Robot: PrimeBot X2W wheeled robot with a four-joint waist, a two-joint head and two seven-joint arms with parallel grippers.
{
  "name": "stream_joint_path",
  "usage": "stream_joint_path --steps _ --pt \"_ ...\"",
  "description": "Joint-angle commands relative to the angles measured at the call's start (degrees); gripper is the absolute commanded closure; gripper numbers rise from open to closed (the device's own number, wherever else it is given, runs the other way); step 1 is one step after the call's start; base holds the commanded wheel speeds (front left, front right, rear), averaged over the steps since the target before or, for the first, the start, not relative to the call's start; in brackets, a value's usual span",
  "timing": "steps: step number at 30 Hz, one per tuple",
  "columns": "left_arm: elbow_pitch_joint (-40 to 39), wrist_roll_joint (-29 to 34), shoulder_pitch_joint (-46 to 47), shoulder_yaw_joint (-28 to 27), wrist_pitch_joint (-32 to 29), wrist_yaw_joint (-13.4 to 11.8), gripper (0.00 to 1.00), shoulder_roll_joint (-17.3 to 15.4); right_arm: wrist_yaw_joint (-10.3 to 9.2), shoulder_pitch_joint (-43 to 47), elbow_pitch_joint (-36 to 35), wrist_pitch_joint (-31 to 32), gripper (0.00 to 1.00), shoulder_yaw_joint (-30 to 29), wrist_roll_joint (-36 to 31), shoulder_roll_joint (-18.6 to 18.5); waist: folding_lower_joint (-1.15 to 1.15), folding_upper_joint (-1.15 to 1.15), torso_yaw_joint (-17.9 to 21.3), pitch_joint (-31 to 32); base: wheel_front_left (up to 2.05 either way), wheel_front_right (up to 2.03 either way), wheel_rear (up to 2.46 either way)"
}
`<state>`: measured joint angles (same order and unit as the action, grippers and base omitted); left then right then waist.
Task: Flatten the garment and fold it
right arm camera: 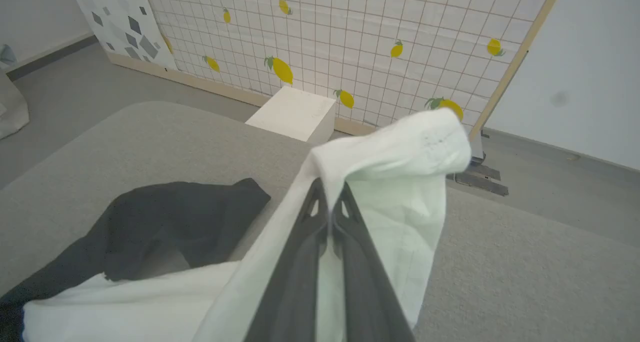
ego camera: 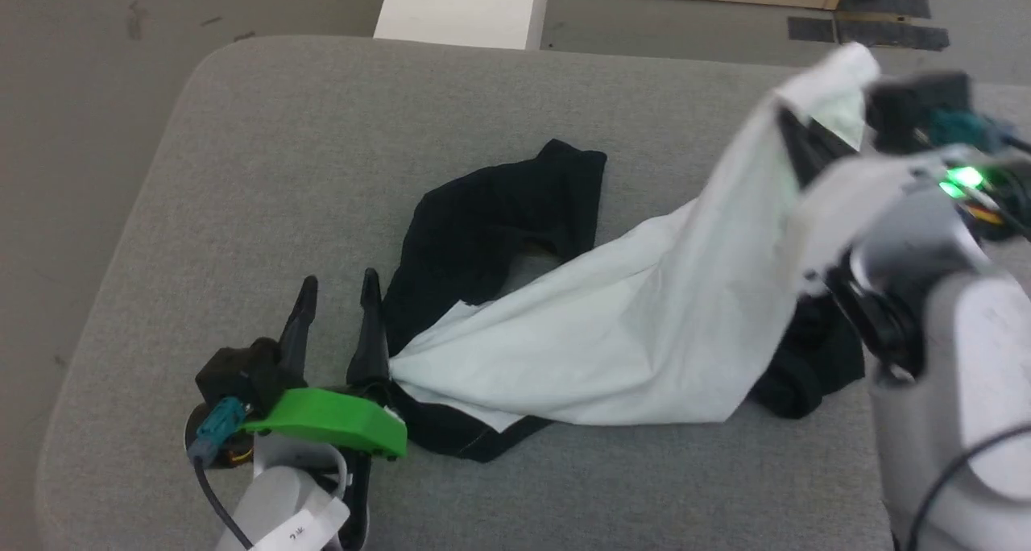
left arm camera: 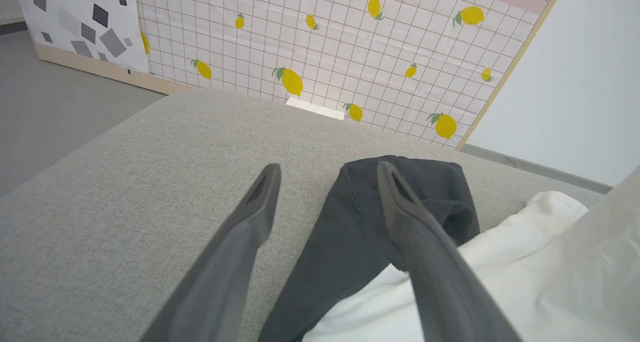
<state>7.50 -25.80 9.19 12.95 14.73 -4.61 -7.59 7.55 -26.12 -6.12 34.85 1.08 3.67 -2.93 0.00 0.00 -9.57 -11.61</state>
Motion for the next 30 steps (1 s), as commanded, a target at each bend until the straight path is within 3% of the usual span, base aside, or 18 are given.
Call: stream_joint_path --steps 1,7,11,12,13,18,24,30 --pt "0.2 0.8 1.2 -0.2 0.3 0.5 0.0 0.6 -0.06 -3.7 3.2 -0.1 1.0 2.5 0.1 0.1 0.0 0.0 -1.5 -1.3 0.0 0.0 0.0" --pt "1.0 1.3 2.4 -0.5 0.3 2.1 0.0 2.6 -0.06 -14.7 21.2 -1.5 1.0 11.7 2.3 -0.1 0.0 0.0 -4.2 -4.3 0.0 0.0 0.0" --pt "1.6 1.7 3.0 -0.8 0.3 2.9 0.0 3.5 -0.06 -17.7 33.1 -1.2 1.0 12.9 4.3 -0.6 0.0 0.0 -5.1 -5.6 0.0 0.0 0.0" --pt "1.7 1.8 3.1 -0.9 0.3 3.1 0.0 3.6 -0.06 -18.0 34.8 -1.4 0.54 12.8 4.6 -0.7 0.0 0.0 -5.2 -5.8 0.0 0.0 0.0" --pt "1.8 1.9 3.1 -1.1 0.3 3.2 0.0 3.8 -0.06 -18.1 36.8 -1.5 0.0 12.5 5.0 -1.0 0.0 0.0 -5.1 -5.9 0.0 0.0 0.0" --pt "2.5 2.5 2.6 -2.0 0.3 3.7 0.0 4.2 -0.06 -16.1 36.1 -8.7 0.0 10.1 7.0 -2.5 0.0 0.0 -3.7 -4.7 0.0 0.0 0.0" --pt "2.8 3.6 0.9 -3.3 0.3 4.2 0.0 4.3 -0.06 -2.3 21.8 -21.1 0.0 5.4 6.6 -4.6 0.0 0.0 -0.6 -1.0 0.0 0.0 0.0" --pt "2.1 4.5 -0.1 -4.5 0.3 4.6 0.0 4.4 -0.06 15.9 9.5 -25.1 0.0 2.3 5.5 -3.4 0.0 0.0 1.8 0.9 0.0 0.0 0.0"
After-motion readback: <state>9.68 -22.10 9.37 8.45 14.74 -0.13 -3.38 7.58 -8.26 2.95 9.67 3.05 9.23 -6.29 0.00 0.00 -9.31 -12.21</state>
